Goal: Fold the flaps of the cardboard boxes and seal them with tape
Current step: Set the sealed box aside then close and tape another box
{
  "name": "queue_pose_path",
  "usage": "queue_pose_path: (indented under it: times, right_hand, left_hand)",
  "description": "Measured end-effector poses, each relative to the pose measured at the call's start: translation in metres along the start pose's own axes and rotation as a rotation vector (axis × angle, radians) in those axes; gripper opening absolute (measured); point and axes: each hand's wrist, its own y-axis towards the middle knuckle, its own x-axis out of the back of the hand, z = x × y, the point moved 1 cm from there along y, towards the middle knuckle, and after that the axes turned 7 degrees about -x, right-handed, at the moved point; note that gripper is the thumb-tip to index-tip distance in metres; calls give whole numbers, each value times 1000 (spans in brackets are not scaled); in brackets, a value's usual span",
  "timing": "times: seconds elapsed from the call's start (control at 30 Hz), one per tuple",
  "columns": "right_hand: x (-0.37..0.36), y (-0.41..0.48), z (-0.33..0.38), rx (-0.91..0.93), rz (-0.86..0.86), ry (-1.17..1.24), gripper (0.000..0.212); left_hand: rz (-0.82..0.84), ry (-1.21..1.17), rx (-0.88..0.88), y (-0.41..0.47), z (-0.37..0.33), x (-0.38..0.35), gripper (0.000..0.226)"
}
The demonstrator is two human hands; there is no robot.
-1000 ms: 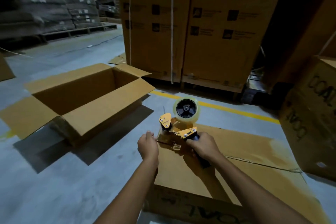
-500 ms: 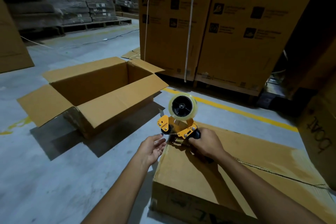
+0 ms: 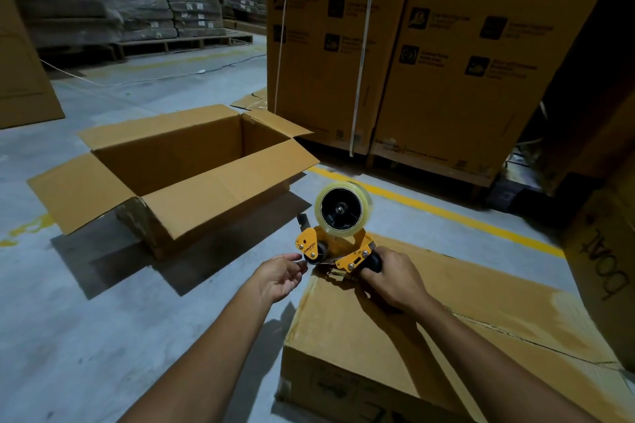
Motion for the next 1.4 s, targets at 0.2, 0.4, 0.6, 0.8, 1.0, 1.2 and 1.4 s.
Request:
queue_pose_path:
  times: [0.2,0.4,0.6,0.8,1.0,1.2,1.4]
  right_hand:
    - [4,6,-5,47,65,-56,33]
    - [15,16,9,49,241,-22,22]
    - [15,16,17,-6,341,-34,21]
    - [13,19,14,-18,362,2,30]
    - [7,18,11,-28,334,-16,18]
    - [-1,23,10,-23,250,-61,12]
    - [14,16,-29,-93,239,-159,19]
  left_hand:
    - [16,-109,1,16,27,2,45]
    - [-84,219,-254,-1,36,0,16]
    - [-87,549,-399,-23,34,-10,22]
    - [302,620,-385,-51,44,-3,12]
    - [403,631,-310,-45,38,5,30]
    - [413,622,-309,-32,19,-1,22]
    - [481,614,-279,-12,14,6,41]
